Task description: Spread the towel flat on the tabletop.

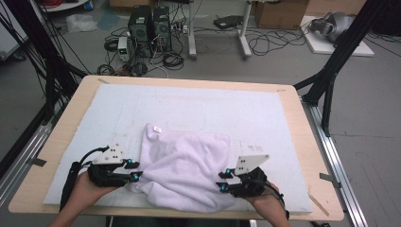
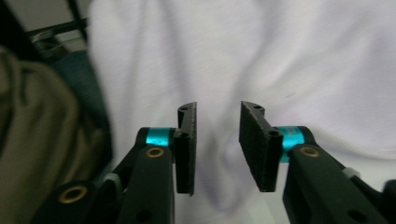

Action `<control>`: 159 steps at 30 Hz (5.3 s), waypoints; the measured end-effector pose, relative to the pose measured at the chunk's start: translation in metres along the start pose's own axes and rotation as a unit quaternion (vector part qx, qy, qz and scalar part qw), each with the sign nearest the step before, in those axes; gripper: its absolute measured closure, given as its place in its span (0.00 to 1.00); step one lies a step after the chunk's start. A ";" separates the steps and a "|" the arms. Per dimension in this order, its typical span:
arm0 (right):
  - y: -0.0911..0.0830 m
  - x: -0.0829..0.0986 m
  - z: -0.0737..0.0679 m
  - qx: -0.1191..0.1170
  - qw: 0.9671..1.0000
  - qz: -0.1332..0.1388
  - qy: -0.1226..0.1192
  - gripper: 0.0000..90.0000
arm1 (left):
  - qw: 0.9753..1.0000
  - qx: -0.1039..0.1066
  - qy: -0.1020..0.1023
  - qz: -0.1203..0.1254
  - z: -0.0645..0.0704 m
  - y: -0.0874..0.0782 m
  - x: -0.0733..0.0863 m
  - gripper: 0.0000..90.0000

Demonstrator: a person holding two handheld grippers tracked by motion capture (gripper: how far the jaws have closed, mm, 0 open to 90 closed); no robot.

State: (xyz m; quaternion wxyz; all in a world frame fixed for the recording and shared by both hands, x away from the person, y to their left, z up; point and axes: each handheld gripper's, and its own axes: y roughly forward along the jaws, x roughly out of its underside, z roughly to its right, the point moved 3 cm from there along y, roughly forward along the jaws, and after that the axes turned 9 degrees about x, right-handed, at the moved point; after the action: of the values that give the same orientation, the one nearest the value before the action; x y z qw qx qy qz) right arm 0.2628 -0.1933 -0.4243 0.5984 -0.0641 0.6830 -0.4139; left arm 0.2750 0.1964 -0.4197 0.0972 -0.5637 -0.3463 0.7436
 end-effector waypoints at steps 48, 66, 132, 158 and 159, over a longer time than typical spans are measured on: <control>0.038 -0.017 0.081 0.068 0.997 -0.003 0.038 0.59 | 0.995 -0.083 -0.062 -0.003 -0.070 0.036 -0.017 0.59; 0.063 -0.007 0.101 0.016 0.997 -0.040 0.070 0.97 | 0.992 -0.092 -0.089 0.002 -0.094 0.048 -0.016 0.96; 0.032 0.010 0.021 -0.015 1.000 -0.010 0.015 0.98 | 1.000 -0.005 -0.018 0.016 -0.021 0.034 -0.007 0.92; 0.055 -0.008 0.105 0.060 0.994 -0.018 0.094 0.84 | 0.993 -0.081 -0.081 0.029 -0.084 0.046 -0.028 0.78; 0.049 -0.010 0.103 0.068 0.993 -0.013 0.092 0.81 | 0.993 -0.083 -0.079 0.035 -0.081 0.040 -0.028 0.75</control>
State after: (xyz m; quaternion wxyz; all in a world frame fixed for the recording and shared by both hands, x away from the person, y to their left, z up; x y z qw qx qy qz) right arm 0.3753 -0.2057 -0.4425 0.5305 0.0062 0.7049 -0.4708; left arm 0.3683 0.1843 -0.4335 -0.0030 -0.5212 -0.3934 0.7573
